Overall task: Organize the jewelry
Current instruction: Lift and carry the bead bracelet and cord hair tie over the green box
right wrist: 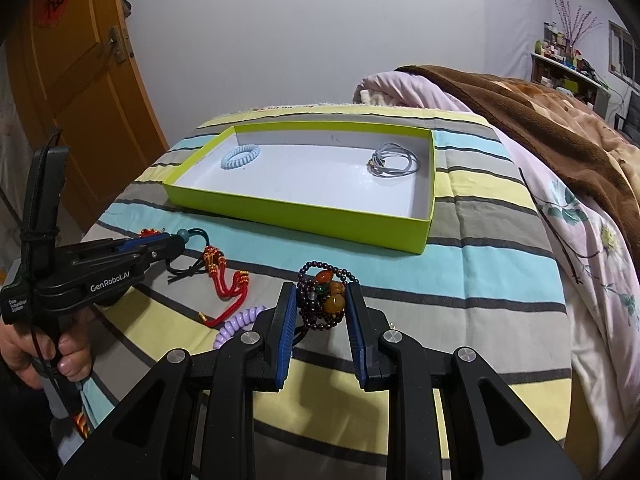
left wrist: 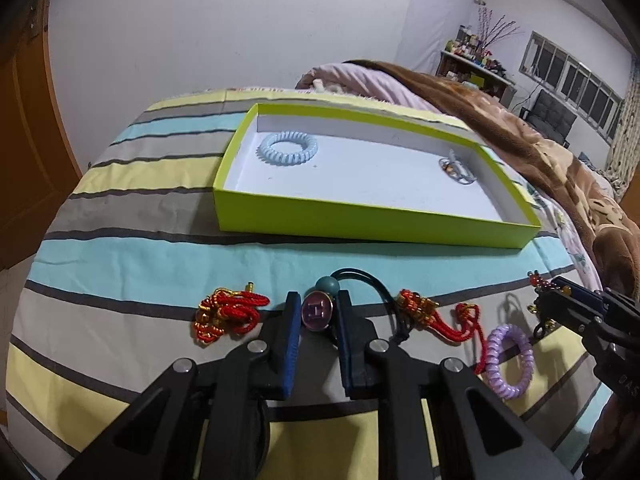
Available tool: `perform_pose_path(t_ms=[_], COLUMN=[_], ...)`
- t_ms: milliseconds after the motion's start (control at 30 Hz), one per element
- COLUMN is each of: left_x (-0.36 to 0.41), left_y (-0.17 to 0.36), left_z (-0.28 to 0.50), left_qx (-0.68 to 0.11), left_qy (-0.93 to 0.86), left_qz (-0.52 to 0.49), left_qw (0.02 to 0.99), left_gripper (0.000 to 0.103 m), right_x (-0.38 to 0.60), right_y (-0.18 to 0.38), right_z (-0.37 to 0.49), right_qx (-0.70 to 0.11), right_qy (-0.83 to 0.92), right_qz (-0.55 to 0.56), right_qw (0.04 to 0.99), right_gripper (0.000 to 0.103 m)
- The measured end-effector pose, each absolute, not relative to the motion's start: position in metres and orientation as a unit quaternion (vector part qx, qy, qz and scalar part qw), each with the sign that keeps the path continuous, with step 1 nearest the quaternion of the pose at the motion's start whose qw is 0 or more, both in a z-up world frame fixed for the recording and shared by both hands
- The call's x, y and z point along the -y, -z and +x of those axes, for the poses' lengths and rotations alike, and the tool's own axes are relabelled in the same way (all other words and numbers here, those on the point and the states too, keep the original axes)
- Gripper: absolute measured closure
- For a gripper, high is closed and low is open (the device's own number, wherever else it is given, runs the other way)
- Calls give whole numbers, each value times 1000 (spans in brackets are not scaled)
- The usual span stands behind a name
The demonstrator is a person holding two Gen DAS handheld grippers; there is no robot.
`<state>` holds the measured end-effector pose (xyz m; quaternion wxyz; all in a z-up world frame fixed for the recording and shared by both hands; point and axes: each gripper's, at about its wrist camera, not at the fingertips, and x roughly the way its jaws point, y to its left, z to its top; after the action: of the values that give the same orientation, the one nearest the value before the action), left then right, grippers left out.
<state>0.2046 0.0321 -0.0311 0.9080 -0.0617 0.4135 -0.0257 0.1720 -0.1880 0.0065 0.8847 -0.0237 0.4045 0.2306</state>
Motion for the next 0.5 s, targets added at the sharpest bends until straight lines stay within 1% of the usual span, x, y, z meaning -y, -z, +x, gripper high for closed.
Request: perform_pose_path(t_ms=[167,500], left_x=[-31,-32], left_y=[21,-16], left_z=[188,142], left_qx=[-396,-348], left_qy=[30,38], left_qz=[-59,-58], left_qw=[916,935], left_gripper=[85,85], right_x=[190,193], right_y=[-16,-42], right_z=[162,132], right_qx=[-393,-355], right_qy=[-228,-234], right_qz=[-21,-17], right_qw=[891,905], right_gripper=[78,78])
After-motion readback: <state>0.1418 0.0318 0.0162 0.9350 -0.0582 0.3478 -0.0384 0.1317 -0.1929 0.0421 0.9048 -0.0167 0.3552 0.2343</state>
